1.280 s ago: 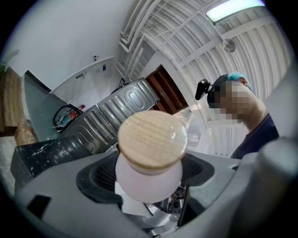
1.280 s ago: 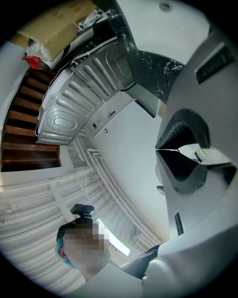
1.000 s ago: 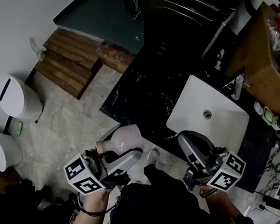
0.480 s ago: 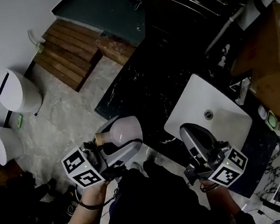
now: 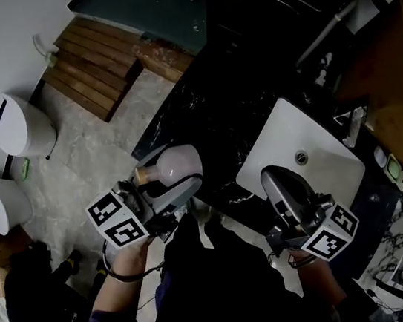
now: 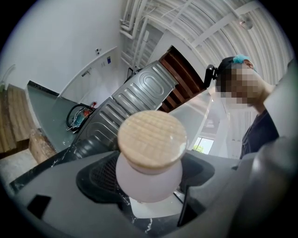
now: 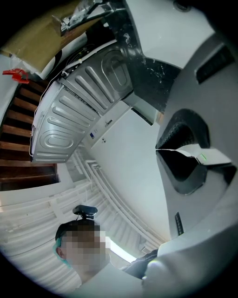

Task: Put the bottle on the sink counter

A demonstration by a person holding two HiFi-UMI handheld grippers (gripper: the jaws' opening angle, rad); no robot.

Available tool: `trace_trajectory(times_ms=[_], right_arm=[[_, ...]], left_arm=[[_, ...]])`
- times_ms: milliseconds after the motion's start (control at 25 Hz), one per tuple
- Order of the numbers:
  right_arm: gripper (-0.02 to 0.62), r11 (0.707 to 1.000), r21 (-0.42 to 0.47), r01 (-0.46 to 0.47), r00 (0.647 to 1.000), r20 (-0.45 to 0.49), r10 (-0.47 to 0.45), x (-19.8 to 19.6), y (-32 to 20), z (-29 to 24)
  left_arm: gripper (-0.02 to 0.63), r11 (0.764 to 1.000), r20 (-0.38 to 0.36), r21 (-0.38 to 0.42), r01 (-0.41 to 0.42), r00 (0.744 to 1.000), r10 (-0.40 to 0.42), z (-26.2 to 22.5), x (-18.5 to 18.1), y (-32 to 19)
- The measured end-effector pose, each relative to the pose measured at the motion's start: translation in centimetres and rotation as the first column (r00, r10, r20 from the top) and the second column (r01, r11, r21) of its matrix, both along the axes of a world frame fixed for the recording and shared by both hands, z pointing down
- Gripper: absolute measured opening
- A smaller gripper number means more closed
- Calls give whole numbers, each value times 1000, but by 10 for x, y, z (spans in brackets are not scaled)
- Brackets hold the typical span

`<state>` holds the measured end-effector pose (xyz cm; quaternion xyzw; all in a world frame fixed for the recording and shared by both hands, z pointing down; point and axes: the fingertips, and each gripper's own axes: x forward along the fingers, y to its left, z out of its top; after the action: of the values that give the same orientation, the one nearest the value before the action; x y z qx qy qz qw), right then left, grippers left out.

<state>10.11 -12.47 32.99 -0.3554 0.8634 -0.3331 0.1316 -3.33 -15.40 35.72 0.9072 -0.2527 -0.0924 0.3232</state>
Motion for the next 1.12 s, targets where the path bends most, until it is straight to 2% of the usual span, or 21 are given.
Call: trace_trajectory(times_ms=[200,560,800,1120], right_arm=[[28,999,-26,-24,1000,-5,23,-2,-6,14],[26,995,-67,-75,997,-6,75,-6,-22,29],[28,990,-89,-108,994,-10,107,-6,-31,37],[28,984,-118,-134,991,-13,133,-1,-37,49]], left_arm=[[390,999,74,11,-35,997,35,18,1,-17],[390,996,159,-21,-92,983,94,52,6,-55],[390,985,284,-14,-170,944,166,74,14,-72],[390,973,383,-38,-228,896,225,103,25,-88]])
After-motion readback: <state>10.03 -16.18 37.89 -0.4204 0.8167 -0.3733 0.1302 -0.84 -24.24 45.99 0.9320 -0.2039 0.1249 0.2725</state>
